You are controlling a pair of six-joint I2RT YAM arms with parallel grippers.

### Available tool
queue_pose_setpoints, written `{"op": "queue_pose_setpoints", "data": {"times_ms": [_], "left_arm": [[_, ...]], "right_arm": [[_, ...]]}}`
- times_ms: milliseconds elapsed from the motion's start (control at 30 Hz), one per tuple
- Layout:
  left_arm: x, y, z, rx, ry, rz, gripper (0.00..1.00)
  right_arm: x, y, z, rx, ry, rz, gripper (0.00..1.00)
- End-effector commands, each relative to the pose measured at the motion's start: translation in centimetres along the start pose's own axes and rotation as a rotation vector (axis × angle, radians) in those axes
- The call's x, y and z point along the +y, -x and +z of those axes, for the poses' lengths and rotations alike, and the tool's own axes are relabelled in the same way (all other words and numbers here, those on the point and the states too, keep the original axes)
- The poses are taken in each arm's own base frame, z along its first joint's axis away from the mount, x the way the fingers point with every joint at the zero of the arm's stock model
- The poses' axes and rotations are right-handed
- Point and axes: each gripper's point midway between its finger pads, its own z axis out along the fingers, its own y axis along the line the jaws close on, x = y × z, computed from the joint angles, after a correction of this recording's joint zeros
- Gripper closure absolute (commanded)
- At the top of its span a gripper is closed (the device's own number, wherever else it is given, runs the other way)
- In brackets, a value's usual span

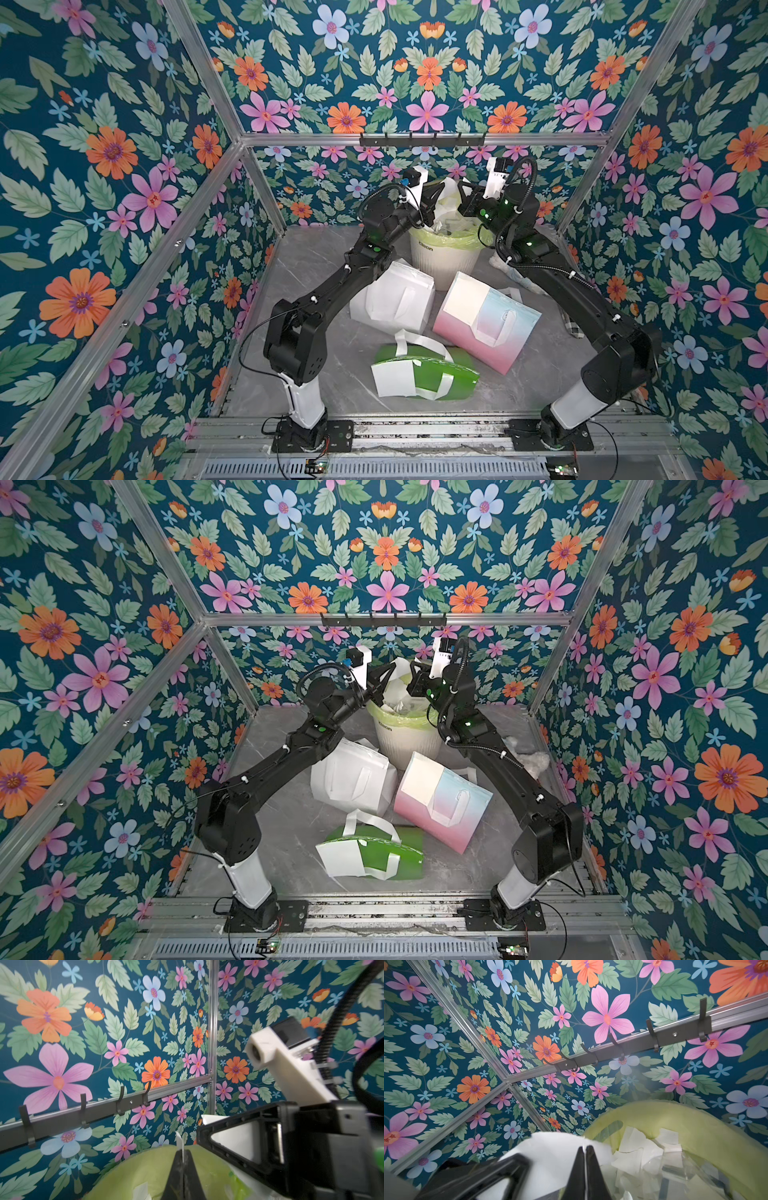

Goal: Shred takeout receipts and throw away
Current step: Place the takeout receipt in the trash bin.

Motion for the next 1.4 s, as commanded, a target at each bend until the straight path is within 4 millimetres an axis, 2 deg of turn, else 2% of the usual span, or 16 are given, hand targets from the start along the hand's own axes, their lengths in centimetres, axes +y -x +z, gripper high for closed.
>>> {"op": "queue_pose_setpoints", "data": {"times_ms": [0,100,267,333,467,600,667,700,733,767,900,1067,1367], "left_arm": [[1.2,-1.7,1.2,0.044,0.010,-0.018,1.00],[2.3,-3.7,2.0,0.078,0.031,-0.019,1.00],[3.1,-6.5,3.1,0.166,0.034,-0.001,0.99],[3.2,-7.6,3.4,0.203,0.030,0.002,0.87],[3.4,-8.4,3.5,0.232,0.035,-0.003,0.65],[3.4,-8.2,3.2,0.244,0.045,-0.004,0.47],[3.5,-7.7,2.8,0.239,0.055,0.002,0.43],[3.4,-7.2,2.7,0.231,0.055,0.005,0.42],[3.3,-6.8,2.5,0.226,0.054,0.006,0.42],[3.1,-6.2,2.4,0.218,0.053,0.005,0.42],[3.0,-3.7,1.8,0.193,0.073,-0.022,0.45],[2.4,-1.1,0.3,0.182,0.085,-0.041,0.43],[1.4,0.8,-3.7,0.225,0.128,-0.096,0.39]], "right_arm": [[-1.2,-1.7,1.4,0.050,-0.032,-0.046,0.98],[-2.1,-2.4,2.1,0.071,-0.062,-0.063,0.75],[-3.1,-2.9,2.8,0.097,-0.095,-0.093,0.48],[-3.3,-2.9,2.9,0.098,-0.097,-0.093,0.43],[-3.7,-2.4,2.7,0.089,-0.126,-0.097,0.41],[-4.5,-1.1,1.4,0.067,-0.194,-0.136,0.41],[-4.3,-0.6,0.3,0.061,-0.200,-0.169,0.41],[-4.4,-0.8,-0.1,0.063,-0.202,-0.184,0.41],[-3.7,0.6,-1.4,0.034,-0.193,-0.197,0.41],[-3.6,0.9,-2.2,0.031,-0.195,-0.214,0.41],[-2.8,1.0,-5.4,0.034,-0.174,-0.235,0.40],[-1.3,-0.2,-9.2,0.074,-0.090,-0.251,0.40],[2.2,-2.6,-14.7,0.154,0.055,-0.333,0.38]]}}
